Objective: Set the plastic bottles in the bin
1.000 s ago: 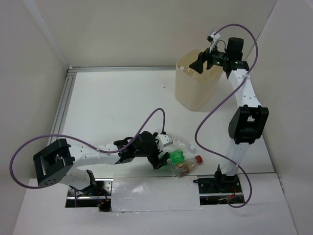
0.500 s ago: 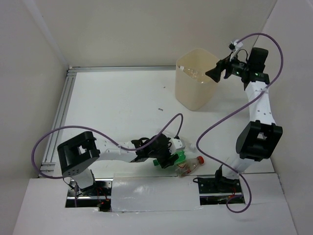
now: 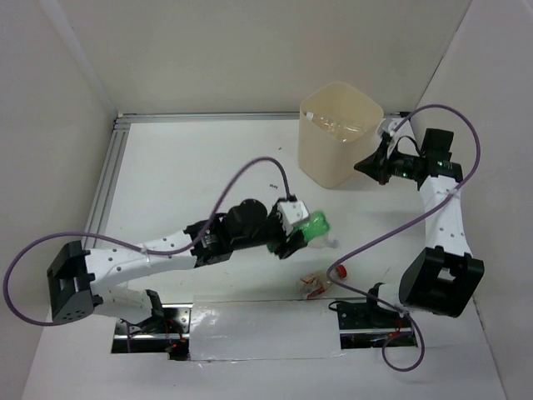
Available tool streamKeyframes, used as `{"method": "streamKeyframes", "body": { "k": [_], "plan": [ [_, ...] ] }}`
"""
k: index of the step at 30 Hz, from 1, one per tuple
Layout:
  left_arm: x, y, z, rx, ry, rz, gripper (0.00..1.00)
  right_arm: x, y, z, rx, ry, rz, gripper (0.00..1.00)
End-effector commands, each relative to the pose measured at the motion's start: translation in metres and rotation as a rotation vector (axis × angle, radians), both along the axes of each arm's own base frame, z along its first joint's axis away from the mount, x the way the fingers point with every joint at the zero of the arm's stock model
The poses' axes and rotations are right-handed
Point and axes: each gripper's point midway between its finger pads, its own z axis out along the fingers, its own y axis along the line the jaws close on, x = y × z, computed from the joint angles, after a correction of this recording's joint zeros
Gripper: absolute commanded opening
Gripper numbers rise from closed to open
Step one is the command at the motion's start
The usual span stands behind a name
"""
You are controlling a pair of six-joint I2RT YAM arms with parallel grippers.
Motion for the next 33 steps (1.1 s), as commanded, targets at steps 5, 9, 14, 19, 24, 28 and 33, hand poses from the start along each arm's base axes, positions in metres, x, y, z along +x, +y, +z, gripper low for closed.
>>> {"method": "streamKeyframes", "body": {
  "k": [5,9,14,19,24,28,33],
  "plan": [
    [0.130,-0.016,0.216,-0.606,-0.319,0.240,0.20,-0.063,0.006,-0.055,-0.205,-0.066,0.127,0.12],
    [0.199,-0.029,0.271,-0.810,-0.363,0.294,0.20,-0.090,0.008,-0.084,-0.269,-0.028,0.182,0.34],
    [0.283,-0.058,0.263,-0.974,-0.336,0.397,0.22,-0.109,0.010,-0.102,-0.282,0.008,0.199,0.35],
    [0.321,-0.060,0.286,-1.112,-0.370,0.484,0.34,-0.123,0.018,-0.106,-0.273,0.002,0.212,0.39],
    [0.349,-0.076,0.235,-1.007,-0.303,0.530,0.79,-0.130,0.020,-0.107,-0.283,-0.022,0.208,0.80],
    [0.352,-0.081,0.200,-0.932,-0.243,0.510,1.00,-0.134,0.023,-0.109,-0.329,-0.101,0.265,0.93],
    [0.336,-0.074,0.233,-0.912,-0.299,0.467,1.00,-0.108,0.029,-0.112,-0.302,-0.200,0.244,0.95]
  ]
}}
